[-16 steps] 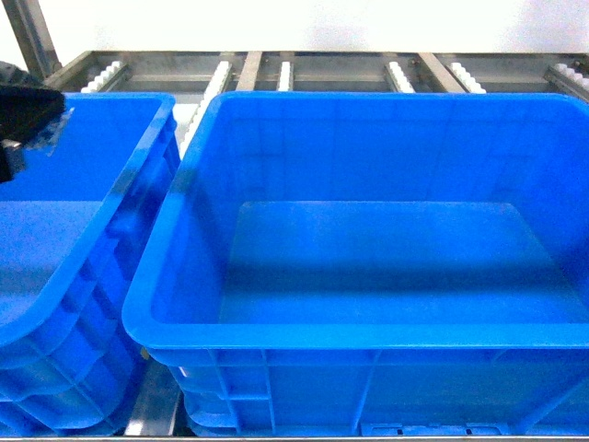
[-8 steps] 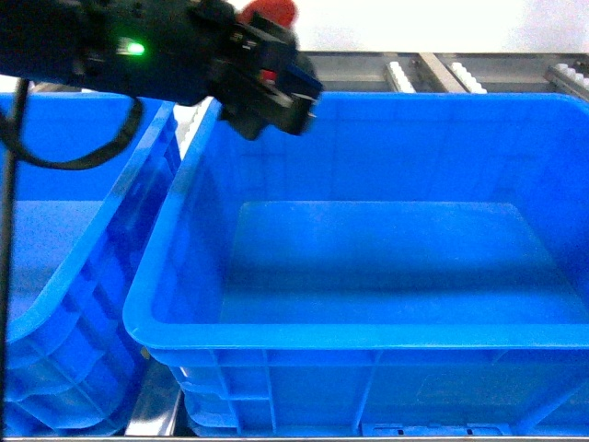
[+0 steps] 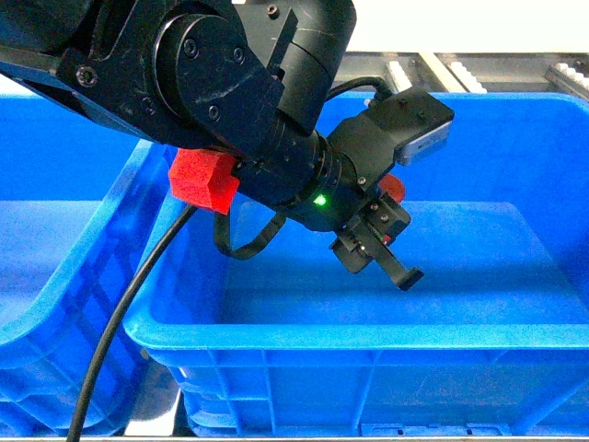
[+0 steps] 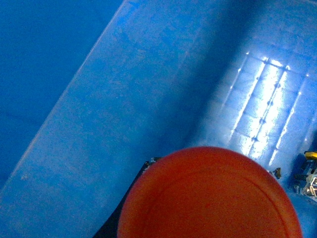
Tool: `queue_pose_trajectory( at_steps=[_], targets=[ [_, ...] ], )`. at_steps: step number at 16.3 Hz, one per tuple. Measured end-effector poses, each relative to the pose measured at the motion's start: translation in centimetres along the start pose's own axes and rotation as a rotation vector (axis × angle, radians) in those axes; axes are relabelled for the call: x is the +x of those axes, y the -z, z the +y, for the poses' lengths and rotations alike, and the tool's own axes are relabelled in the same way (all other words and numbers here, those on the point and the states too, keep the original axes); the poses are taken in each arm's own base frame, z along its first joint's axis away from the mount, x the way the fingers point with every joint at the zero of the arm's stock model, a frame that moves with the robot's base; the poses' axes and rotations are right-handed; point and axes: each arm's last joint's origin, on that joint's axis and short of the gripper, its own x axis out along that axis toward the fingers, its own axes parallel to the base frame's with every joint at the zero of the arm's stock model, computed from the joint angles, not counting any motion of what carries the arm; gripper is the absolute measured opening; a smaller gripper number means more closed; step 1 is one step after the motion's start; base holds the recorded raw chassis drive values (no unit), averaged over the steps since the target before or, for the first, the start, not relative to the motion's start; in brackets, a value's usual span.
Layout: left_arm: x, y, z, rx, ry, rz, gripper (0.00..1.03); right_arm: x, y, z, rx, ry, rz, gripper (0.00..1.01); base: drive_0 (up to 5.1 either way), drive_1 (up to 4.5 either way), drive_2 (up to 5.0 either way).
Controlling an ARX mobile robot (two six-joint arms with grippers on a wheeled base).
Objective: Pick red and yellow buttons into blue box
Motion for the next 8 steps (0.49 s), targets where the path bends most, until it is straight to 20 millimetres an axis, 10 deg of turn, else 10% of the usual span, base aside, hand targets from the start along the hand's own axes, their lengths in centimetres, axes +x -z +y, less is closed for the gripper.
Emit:
queue_pose_trajectory(
  at_steps=[5,8],
  targets=[
    [-0.7,-0.1,1.3,-0.087,-0.069,-0.062,0.93,0.0,0.0,0.0,0.000,0.000,0.000,0.98,0.0,0.00,0.0],
    [-5.4,0.9,3.6,-0.193,-0.265,-0.171,0.98,0.0,0.0,0.0,0.000,0.000,0.000,0.98,0.0,0.00,0.0]
  ],
)
